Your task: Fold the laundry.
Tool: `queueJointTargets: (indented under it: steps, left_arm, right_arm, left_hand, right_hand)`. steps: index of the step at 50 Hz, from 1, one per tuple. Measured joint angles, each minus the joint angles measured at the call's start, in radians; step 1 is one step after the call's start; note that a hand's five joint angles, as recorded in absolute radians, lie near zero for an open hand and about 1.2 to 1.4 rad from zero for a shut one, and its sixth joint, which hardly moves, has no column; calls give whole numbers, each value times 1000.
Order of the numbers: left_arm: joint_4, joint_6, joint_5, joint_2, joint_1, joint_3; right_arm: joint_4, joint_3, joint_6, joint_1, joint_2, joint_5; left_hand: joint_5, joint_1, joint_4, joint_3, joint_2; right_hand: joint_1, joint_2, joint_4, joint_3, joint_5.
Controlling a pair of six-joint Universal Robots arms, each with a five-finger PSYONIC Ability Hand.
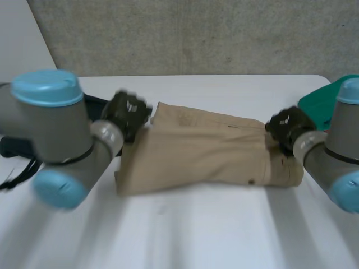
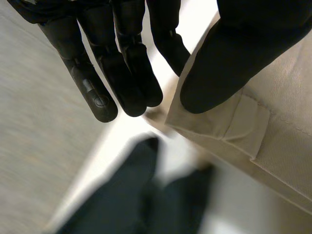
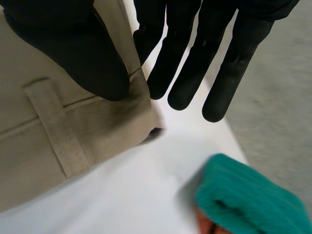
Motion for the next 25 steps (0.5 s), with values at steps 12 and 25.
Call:
queueJointTargets:
  steps: [12,25]
  left_arm:
    - [320,-9,69,-537,39,594]
    - [388,-101,66,-767,50,874]
  right_arm:
    - [-421,-287,-20,13,347,141]
    - [-732,-434,-126,31,584,145]
  left_hand:
    - [0,0,0,0,0]
    - [-645,-738,-657,-643,-652]
  right_hand:
    - [0,0,0,0,0]
    - [-850,-926,-923,-918,-928]
